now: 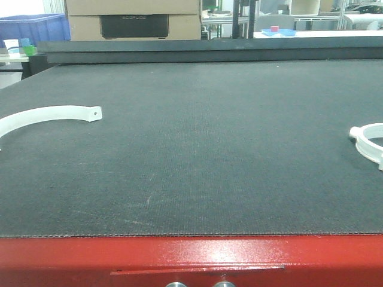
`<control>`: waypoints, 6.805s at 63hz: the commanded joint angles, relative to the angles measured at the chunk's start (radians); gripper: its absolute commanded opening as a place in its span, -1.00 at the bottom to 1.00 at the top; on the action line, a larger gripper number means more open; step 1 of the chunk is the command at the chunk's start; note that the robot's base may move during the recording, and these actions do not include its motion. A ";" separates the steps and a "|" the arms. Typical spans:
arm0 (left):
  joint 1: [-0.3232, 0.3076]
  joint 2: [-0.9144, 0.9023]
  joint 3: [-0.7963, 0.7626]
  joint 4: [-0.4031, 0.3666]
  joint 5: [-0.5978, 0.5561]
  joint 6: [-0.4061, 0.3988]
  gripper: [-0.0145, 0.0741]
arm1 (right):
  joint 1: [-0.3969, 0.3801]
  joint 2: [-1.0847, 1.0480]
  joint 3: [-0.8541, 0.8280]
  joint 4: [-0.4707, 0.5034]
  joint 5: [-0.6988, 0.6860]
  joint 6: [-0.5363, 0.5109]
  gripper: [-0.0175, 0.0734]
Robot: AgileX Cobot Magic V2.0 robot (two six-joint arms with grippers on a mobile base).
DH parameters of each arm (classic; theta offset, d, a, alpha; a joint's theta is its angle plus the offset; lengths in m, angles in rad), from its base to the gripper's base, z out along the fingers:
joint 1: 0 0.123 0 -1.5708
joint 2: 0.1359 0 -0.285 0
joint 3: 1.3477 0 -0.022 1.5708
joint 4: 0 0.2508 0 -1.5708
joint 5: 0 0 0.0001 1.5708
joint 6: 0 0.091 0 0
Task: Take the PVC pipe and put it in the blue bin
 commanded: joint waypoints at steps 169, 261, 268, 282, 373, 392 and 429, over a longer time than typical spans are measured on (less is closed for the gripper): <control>0.001 0.632 -0.656 0.072 0.408 0.000 -0.92 | -0.001 0.770 -0.821 0.250 0.858 0.014 -0.98; 0.001 1.029 -0.760 -0.011 0.099 0.000 -0.07 | -0.001 1.295 -0.844 0.267 0.589 0.008 -0.08; 0.001 1.064 -0.760 -0.024 0.087 0.000 -0.07 | -0.001 1.353 -0.869 0.266 0.582 0.008 -0.08; 0.001 1.129 -0.760 -0.036 0.066 0.000 -0.07 | 0.029 1.474 -0.948 0.225 0.591 0.008 -0.08; 0.001 1.156 -0.760 -0.036 0.034 0.000 -0.07 | 0.068 1.657 -0.980 0.122 0.544 0.008 -0.25; 0.001 1.156 -0.760 -0.036 0.034 0.000 -0.07 | 0.068 1.666 -0.980 0.115 0.528 0.008 -0.31; 0.001 1.156 -0.760 -0.036 0.026 0.000 -0.07 | 0.070 1.697 -0.980 0.115 0.527 0.008 -0.63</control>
